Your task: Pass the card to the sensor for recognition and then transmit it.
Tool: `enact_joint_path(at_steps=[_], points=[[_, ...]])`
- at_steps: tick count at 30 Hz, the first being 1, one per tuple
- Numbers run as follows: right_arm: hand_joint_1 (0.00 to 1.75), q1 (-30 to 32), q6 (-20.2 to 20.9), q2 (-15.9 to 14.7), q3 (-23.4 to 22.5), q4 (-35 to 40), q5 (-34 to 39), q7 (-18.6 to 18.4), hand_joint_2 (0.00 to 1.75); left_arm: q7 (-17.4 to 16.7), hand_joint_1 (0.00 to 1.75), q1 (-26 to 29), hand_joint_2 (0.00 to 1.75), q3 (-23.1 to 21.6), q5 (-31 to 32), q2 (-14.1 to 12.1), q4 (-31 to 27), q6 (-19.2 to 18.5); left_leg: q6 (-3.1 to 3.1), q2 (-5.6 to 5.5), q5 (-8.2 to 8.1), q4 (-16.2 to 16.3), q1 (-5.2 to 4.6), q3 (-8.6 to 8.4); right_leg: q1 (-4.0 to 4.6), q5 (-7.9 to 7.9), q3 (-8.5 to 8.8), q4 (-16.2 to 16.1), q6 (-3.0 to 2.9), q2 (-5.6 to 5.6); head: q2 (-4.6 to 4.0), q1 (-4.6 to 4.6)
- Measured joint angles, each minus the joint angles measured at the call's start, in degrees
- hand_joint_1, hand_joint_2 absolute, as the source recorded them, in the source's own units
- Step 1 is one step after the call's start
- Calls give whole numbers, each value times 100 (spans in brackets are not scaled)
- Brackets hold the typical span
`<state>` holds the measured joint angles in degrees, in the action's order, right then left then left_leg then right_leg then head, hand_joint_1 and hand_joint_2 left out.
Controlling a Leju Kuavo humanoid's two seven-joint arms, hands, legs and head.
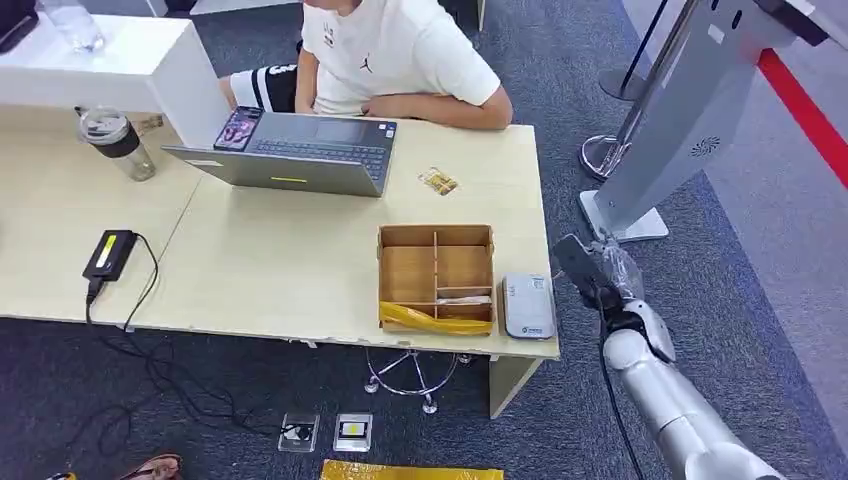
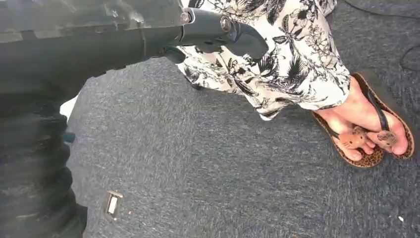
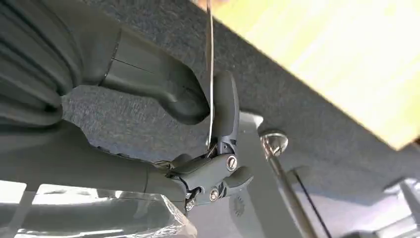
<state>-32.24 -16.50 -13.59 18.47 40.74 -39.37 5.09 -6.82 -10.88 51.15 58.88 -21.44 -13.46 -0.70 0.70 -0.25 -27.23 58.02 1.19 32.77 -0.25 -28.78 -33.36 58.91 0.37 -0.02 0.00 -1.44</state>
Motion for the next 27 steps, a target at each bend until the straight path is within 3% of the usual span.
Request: enact_joint_path(at_steps=[27], points=[[175,130,315,175,173,358,138,22,175,48,0,-3,175,101,-9,44,0,7,0,1,0,0,0,-1,0,0,0,0,0,0,0,2]])
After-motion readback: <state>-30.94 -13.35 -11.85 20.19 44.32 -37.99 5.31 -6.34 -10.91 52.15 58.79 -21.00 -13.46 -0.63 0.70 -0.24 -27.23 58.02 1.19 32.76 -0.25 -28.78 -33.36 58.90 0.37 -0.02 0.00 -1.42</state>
